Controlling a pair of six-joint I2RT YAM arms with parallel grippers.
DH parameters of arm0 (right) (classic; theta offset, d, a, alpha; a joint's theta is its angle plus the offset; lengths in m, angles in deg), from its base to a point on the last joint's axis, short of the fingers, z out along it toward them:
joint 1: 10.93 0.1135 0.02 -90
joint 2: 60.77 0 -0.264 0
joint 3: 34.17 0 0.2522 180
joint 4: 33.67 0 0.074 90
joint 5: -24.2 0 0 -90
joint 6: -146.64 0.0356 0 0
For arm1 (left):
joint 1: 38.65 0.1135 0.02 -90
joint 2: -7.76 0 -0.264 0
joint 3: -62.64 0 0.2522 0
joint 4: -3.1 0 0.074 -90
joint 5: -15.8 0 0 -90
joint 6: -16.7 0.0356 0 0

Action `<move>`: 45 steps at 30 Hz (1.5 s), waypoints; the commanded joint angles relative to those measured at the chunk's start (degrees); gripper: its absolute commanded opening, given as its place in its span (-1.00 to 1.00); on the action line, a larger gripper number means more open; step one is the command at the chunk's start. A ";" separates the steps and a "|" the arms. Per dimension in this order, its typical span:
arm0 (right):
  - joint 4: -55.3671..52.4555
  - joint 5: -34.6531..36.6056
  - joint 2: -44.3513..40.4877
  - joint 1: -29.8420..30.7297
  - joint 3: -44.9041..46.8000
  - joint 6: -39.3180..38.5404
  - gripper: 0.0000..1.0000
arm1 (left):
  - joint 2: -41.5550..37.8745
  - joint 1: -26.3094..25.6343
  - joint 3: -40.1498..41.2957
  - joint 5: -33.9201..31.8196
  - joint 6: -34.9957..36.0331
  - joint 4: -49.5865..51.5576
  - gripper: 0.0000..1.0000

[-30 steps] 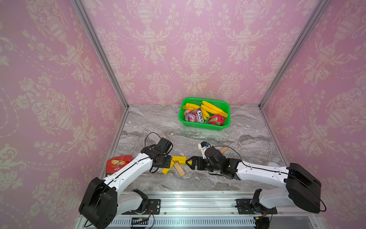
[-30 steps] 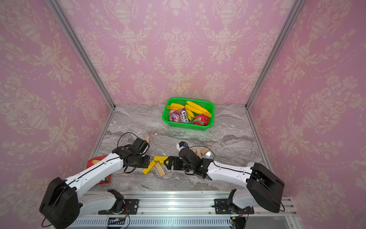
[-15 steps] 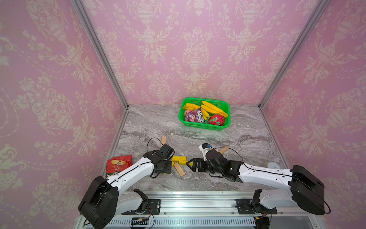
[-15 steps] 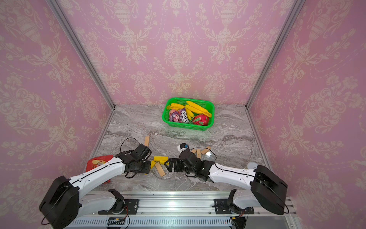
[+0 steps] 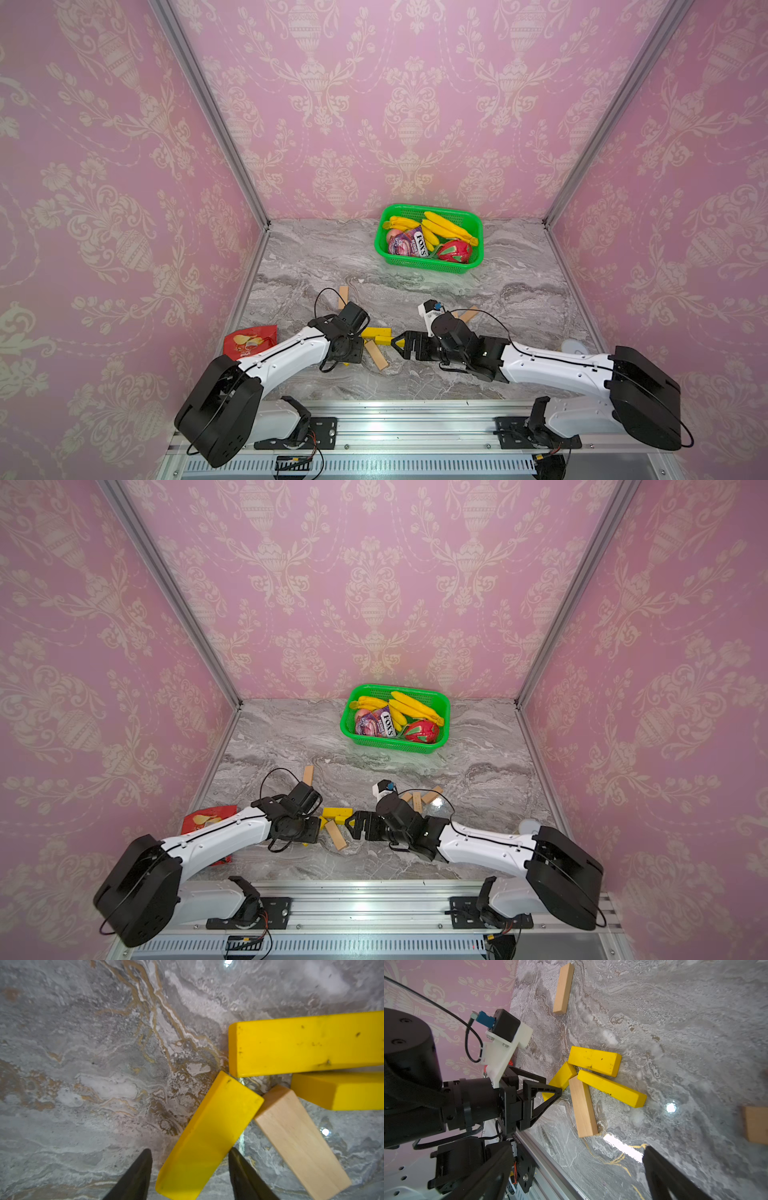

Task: Assemble the letter k with building blocks
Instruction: Pick up the building block from the center of the board.

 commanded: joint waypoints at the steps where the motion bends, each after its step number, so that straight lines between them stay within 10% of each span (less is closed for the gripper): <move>1: 0.43 0.88 0.55 0.44 0.02 0.46 1.00 | 0.59 -0.41 -0.55 -1.69 0.57 -0.40 0.23; 45: -0.33 -2.84 3.96 0.44 -4.00 -2.12 1.00 | -1.25 -0.37 -5.70 -2.54 -2.95 7.22 -0.53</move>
